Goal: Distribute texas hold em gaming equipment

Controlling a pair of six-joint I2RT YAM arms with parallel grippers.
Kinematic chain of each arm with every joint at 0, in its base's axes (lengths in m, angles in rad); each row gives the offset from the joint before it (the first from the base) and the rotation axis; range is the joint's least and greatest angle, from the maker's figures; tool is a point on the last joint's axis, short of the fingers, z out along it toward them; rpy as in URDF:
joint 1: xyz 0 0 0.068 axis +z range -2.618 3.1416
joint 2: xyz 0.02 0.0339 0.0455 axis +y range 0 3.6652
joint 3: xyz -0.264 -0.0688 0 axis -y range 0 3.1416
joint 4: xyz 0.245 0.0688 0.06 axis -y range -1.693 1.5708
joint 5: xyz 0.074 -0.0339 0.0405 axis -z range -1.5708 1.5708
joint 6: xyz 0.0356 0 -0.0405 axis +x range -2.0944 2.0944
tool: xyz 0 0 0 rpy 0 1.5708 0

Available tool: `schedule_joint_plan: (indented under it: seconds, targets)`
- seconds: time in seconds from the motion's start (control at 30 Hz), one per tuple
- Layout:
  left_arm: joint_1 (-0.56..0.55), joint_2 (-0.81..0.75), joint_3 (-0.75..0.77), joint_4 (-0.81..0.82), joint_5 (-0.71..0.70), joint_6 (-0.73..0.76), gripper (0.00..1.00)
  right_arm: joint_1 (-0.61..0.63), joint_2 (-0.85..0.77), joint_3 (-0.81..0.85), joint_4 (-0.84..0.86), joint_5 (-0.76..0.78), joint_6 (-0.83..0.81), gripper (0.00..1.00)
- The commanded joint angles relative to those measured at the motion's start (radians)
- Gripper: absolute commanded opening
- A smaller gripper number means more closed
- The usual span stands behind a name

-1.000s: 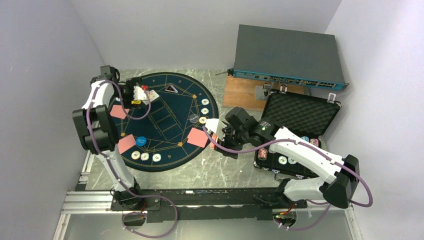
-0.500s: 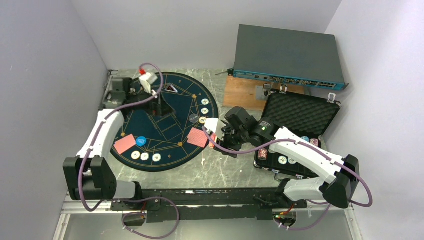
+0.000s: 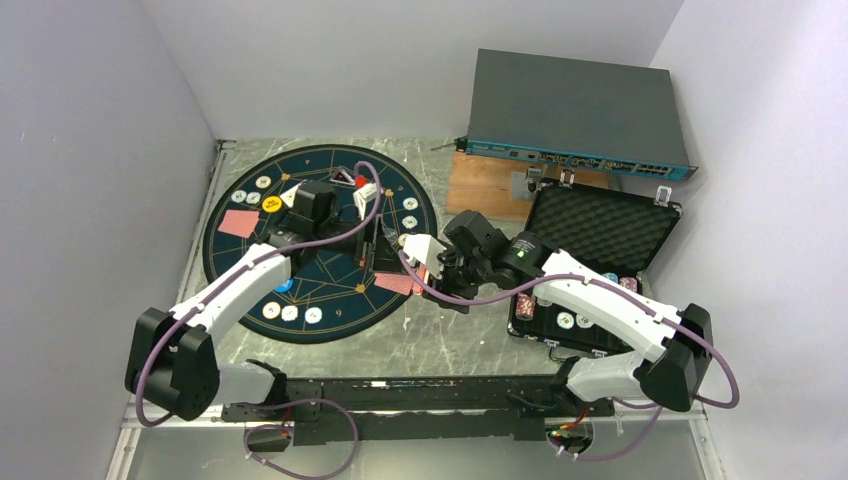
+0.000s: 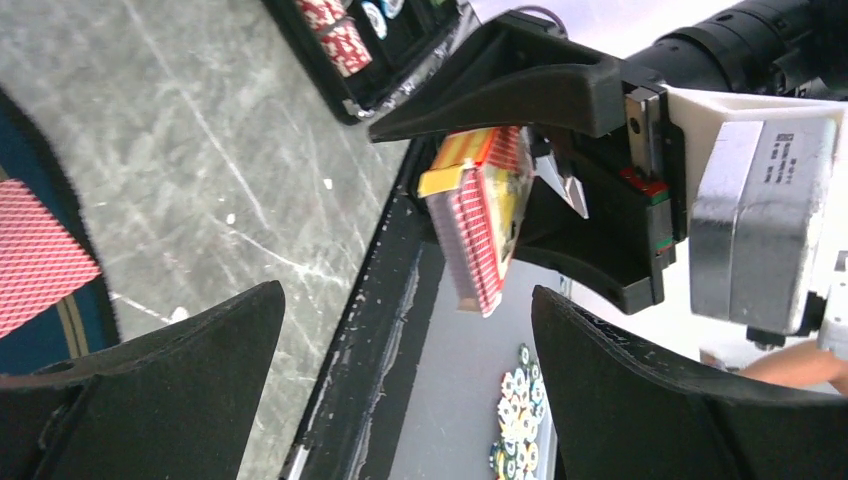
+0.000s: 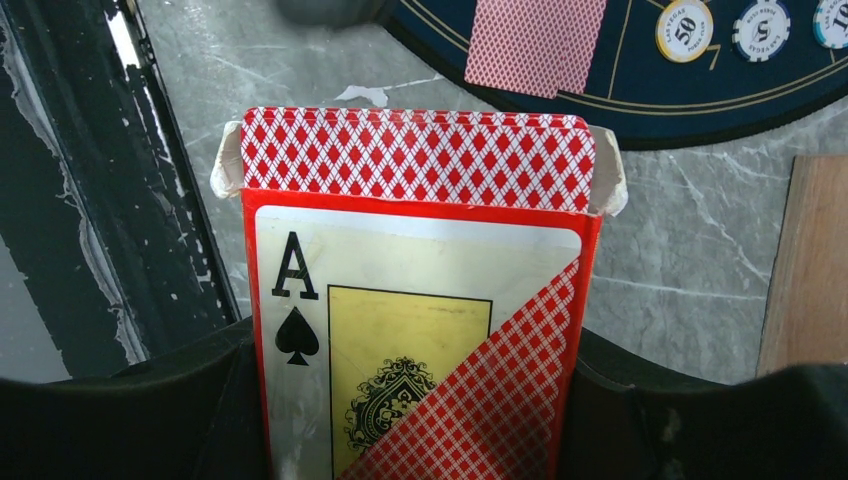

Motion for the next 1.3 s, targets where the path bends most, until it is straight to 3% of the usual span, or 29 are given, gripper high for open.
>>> schedule_joint_plan:
  seconds: [0.0,0.1,0.37,0.5,0.6,0.73,0.83,0.97,1.1,1.27]
  targets:
    - [-0.068,0.019,0.052,0.063,0.001,-0.046,1.0,0.011,-0.004,0.061,0.063,-0.028,-0.012,0.0]
    - [-0.088,0.063,0.073,0.05,-0.02,-0.061,0.97,0.013,-0.004,0.061,0.068,-0.027,-0.009,0.0]
    - [-0.091,0.11,0.092,-0.04,-0.067,-0.005,0.65,0.013,-0.032,0.045,0.067,-0.017,0.001,0.0]
    - [-0.07,0.053,0.064,-0.048,-0.047,0.02,0.59,0.013,-0.044,0.032,0.058,-0.015,0.002,0.0]
    - [-0.056,-0.008,0.027,0.017,-0.008,0.003,0.61,0.014,-0.05,0.021,0.053,-0.016,0.001,0.0]
    - [-0.06,-0.074,-0.012,0.138,0.021,-0.056,0.74,0.013,-0.041,0.025,0.05,-0.028,0.002,0.0]
    - [-0.083,-0.044,0.01,0.099,-0.003,-0.04,0.84,0.015,-0.029,0.035,0.058,-0.031,-0.002,0.0]
    - [-0.107,0.03,0.055,0.071,-0.048,-0.041,0.84,0.015,-0.019,0.055,0.066,-0.037,0.004,0.0]
    - [-0.099,0.082,0.101,-0.015,-0.059,-0.001,0.71,0.015,-0.029,0.063,0.064,-0.033,0.007,0.0]
    - [-0.075,0.025,0.062,0.021,-0.018,-0.008,0.38,0.015,-0.055,0.039,0.06,-0.028,0.015,0.0]
